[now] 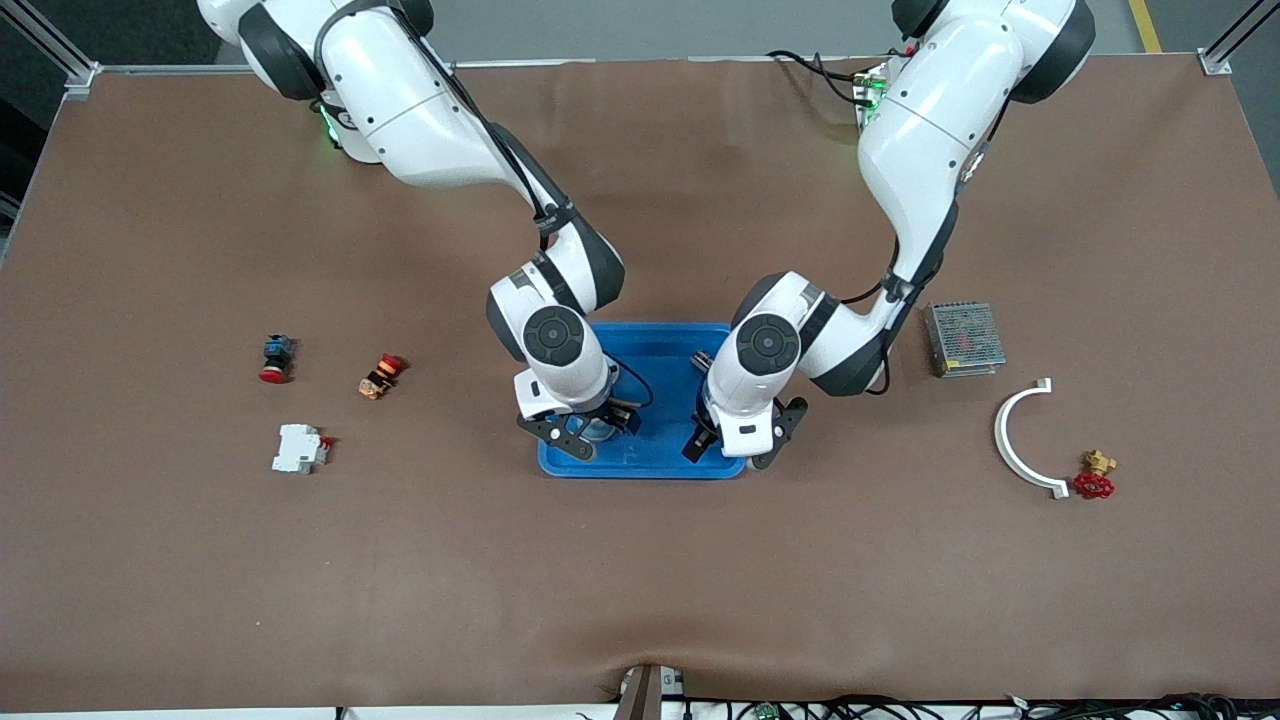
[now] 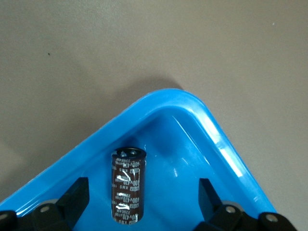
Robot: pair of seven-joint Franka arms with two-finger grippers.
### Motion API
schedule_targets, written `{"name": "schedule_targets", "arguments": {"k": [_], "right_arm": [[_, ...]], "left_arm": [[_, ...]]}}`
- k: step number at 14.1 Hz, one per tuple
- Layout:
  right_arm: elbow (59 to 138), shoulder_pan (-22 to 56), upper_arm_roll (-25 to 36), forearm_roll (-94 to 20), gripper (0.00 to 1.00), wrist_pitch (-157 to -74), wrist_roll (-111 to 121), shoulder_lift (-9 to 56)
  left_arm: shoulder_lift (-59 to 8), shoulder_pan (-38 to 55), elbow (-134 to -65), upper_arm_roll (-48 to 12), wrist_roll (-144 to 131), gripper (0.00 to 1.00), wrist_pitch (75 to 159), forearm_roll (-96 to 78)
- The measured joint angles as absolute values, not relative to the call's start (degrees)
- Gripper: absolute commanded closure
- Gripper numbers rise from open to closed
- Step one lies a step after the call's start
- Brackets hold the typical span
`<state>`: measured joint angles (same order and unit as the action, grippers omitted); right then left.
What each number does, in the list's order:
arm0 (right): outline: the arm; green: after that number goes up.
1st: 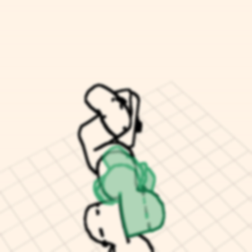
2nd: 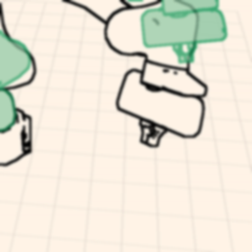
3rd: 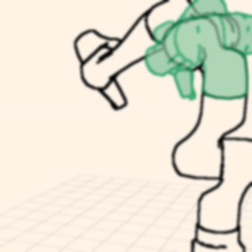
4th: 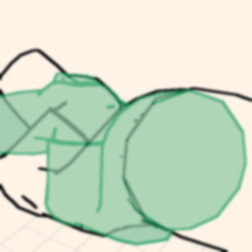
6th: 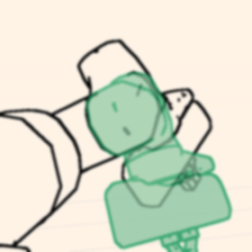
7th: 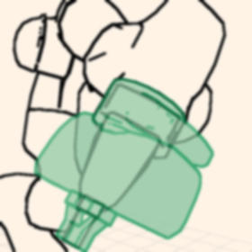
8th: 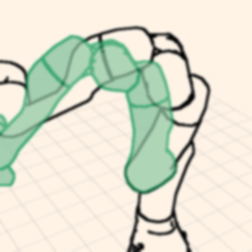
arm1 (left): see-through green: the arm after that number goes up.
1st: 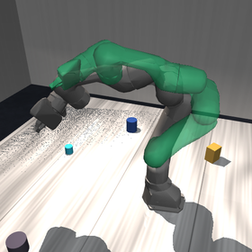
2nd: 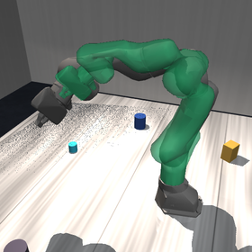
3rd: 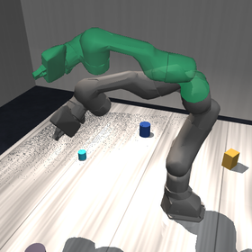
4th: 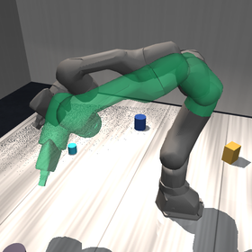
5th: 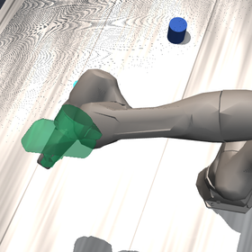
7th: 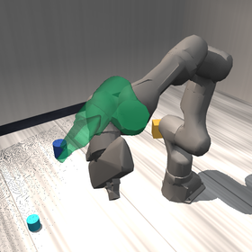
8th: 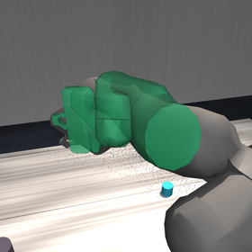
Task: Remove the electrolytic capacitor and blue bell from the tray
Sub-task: 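Close the right gripper on the bell while the left gripper grasps the capacitor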
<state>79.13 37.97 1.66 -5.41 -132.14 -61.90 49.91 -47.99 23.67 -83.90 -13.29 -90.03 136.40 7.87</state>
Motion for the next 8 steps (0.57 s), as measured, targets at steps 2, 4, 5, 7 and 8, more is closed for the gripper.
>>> {"name": "schedule_targets", "arguments": {"k": [2, 4, 5, 7, 8], "right_arm": [[79.1, 38.1, 1.7, -5.4, 0.0, -132.1, -61.9, 50.1], [79.1, 38.1, 1.7, -5.4, 0.08, -132.6, -61.9, 50.4], [79.1, 38.1, 1.7, -5.4, 0.27, -132.9, -61.9, 50.6], [79.0, 38.1, 1.7, -5.4, 0.59, -133.2, -61.7, 51.1], [78.9, 38.1, 1.7, -5.4, 1.0, -133.3, -61.4, 51.2]], "left_arm": [[-48.6, 23.9, -83.9, -13.3, -90.0, 0.0, 137.1, 8.4], [-49.3, 24.2, -83.9, -13.3, -90.0, 0.0, 137.4, 8.6], [-49.6, 24.3, -83.9, -13.2, -90.1, 0.0, 137.4, 8.6], [-49.9, 24.7, -83.9, -12.4, -90.1, 0.0, 137.6, 8.6], [-49.9, 25.1, -83.8, -12.0, -90.1, 0.0, 137.7, 8.7]]}}
